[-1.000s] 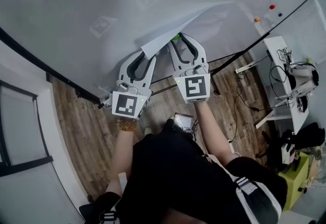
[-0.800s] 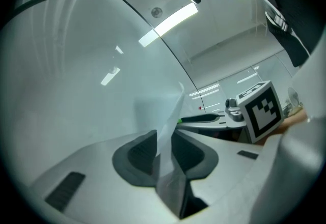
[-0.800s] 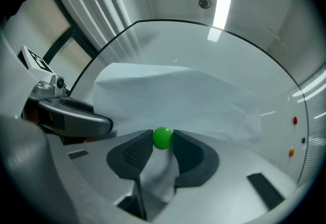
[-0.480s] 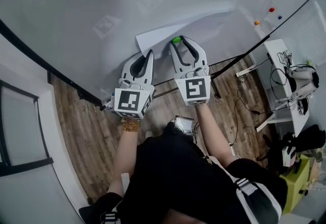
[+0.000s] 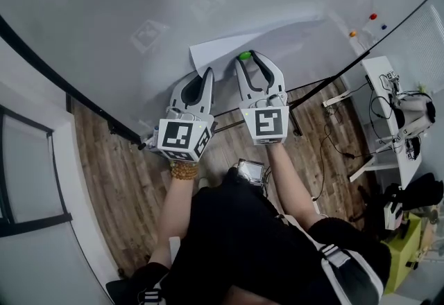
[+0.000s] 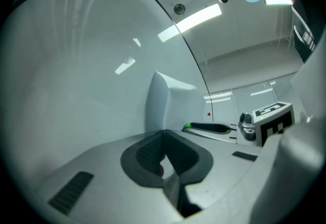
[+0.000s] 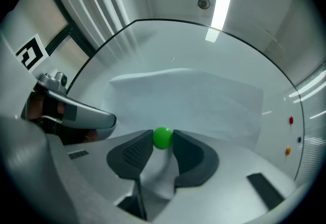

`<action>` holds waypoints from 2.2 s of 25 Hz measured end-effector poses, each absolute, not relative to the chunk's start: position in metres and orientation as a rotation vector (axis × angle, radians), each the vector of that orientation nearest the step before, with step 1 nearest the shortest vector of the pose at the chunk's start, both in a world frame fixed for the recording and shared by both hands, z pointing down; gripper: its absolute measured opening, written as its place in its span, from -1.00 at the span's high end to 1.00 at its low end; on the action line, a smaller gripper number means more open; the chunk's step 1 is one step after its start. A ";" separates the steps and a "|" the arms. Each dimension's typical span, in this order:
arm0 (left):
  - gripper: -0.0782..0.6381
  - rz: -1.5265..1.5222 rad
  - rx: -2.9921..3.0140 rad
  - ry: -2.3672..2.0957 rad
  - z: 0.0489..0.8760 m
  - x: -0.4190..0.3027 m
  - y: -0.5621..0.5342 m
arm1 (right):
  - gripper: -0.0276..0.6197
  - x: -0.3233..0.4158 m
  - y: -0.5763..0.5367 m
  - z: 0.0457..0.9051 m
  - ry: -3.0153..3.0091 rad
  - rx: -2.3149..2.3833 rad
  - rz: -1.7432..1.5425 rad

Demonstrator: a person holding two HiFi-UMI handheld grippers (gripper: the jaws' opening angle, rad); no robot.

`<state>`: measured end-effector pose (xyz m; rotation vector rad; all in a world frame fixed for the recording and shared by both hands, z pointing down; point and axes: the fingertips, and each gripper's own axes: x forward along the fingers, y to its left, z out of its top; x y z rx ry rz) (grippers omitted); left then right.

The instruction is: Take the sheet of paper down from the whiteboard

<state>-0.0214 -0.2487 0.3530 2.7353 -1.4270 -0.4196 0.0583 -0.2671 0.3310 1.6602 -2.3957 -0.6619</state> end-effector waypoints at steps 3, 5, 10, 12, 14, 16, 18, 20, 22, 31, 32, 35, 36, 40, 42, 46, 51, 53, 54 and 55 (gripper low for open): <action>0.76 -0.426 2.723 -1.429 0.353 -0.021 -0.250 | 0.54 0.059 -0.268 0.332 -2.399 1.660 -0.655; 0.76 -0.432 2.714 -1.431 0.353 -0.021 -0.250 | 0.55 0.060 -0.268 0.333 -2.405 1.669 -0.634; 0.76 -0.453 2.686 -1.436 0.353 -0.021 -0.249 | 0.55 0.056 -0.263 0.334 -2.417 1.663 -0.621; 0.76 -0.451 2.685 -1.434 0.353 -0.022 -0.249 | 0.55 0.054 -0.261 0.335 -2.421 1.661 -0.614; 0.76 -0.447 2.686 -1.434 0.354 -0.022 -0.250 | 0.55 0.052 -0.260 0.336 -2.419 1.650 -0.636; 0.76 -0.446 2.685 -1.434 0.354 -0.022 -0.250 | 0.55 0.052 -0.257 0.336 -2.414 1.642 -0.653; 0.76 -0.452 2.683 -1.433 0.354 -0.022 -0.250 | 0.55 0.052 -0.254 0.333 -2.428 1.652 -0.656; 0.76 -0.464 2.680 -1.436 0.354 -0.023 -0.249 | 0.55 0.054 -0.249 0.330 -2.438 1.671 -0.639; 0.76 -0.471 2.677 -1.437 0.354 -0.023 -0.250 | 0.55 0.056 -0.245 0.329 -2.442 1.682 -0.625; 0.76 -0.487 2.653 -1.445 0.353 -0.022 -0.250 | 0.55 0.056 -0.219 0.327 -2.464 1.669 -0.652; 0.76 -0.486 2.652 -1.445 0.353 -0.022 -0.250 | 0.55 0.056 -0.219 0.327 -2.468 1.671 -0.646; 0.76 -0.487 2.646 -1.443 0.352 -0.023 -0.251 | 0.55 0.056 -0.217 0.326 -2.474 1.677 -0.639; 0.76 -0.488 2.643 -1.444 0.353 -0.023 -0.251 | 0.55 0.056 -0.217 0.326 -2.473 1.679 -0.639; 0.76 -0.493 2.635 -1.446 0.354 -0.024 -0.252 | 0.55 0.059 -0.216 0.325 -2.472 1.689 -0.640; 0.76 -0.493 2.635 -1.448 0.354 -0.024 -0.252 | 0.55 0.059 -0.215 0.325 -2.470 1.692 -0.636; 0.76 -0.497 2.631 -1.448 0.354 -0.024 -0.252 | 0.55 0.061 -0.213 0.324 -2.470 1.695 -0.641; 0.76 -0.499 2.629 -1.445 0.354 -0.023 -0.246 | 0.55 0.061 -0.209 0.322 -2.475 1.703 -0.640; 0.76 -0.495 2.630 -1.440 0.354 -0.021 -0.242 | 0.55 0.060 -0.207 0.322 -2.477 1.700 -0.634; 0.76 -0.492 2.628 -1.437 0.355 -0.020 -0.239 | 0.55 0.060 -0.205 0.322 -2.479 1.697 -0.634; 0.76 -0.489 2.626 -1.436 0.356 -0.020 -0.237 | 0.55 0.059 -0.203 0.322 -2.482 1.694 -0.634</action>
